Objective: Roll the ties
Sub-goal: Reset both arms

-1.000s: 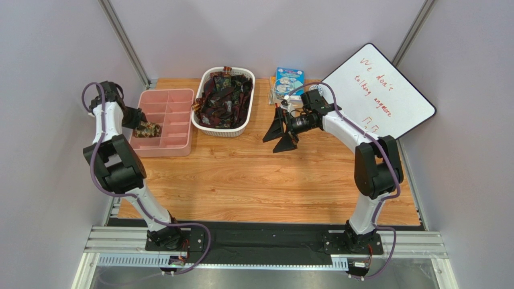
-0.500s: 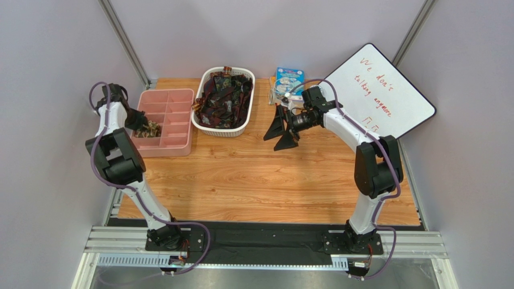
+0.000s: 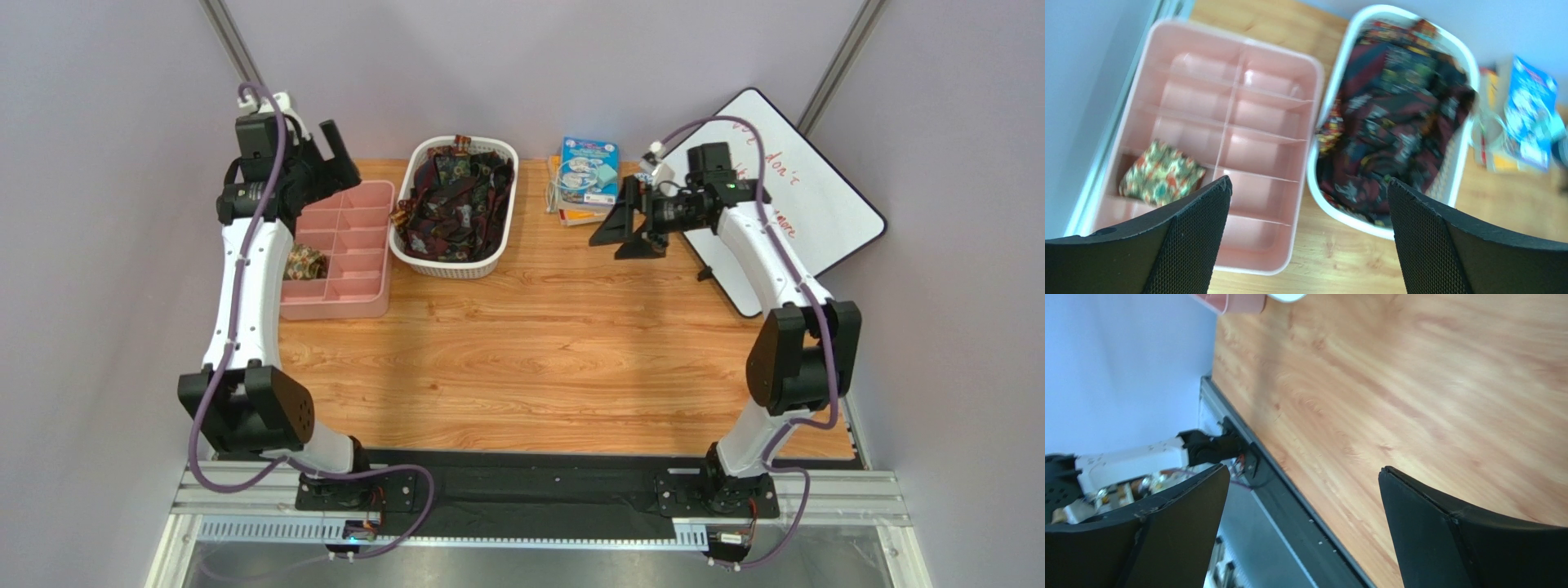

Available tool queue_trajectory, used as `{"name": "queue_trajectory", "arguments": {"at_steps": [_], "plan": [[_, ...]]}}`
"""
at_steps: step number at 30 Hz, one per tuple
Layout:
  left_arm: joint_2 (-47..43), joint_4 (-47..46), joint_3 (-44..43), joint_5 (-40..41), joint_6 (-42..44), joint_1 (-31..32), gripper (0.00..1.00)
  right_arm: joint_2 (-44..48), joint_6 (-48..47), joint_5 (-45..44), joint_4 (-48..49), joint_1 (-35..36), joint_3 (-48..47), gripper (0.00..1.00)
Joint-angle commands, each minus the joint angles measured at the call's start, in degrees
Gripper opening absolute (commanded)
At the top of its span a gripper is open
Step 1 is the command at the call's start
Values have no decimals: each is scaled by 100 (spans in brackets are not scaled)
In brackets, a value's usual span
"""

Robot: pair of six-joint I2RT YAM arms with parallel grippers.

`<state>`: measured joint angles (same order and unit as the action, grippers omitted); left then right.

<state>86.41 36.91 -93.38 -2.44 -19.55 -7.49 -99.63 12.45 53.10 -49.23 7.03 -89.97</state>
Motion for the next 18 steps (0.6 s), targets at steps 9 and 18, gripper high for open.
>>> {"name": "queue_trajectory", "arguments": {"at_steps": [9, 18], "plan": [[-1257, 414, 398, -1277, 1840, 432, 100, 1613, -1227, -1223, -385, -1370, 681, 100], [-2145, 528, 1463, -495, 2368, 467, 100, 2677, -1499, -1583, -341, -1371, 1896, 100]]}}
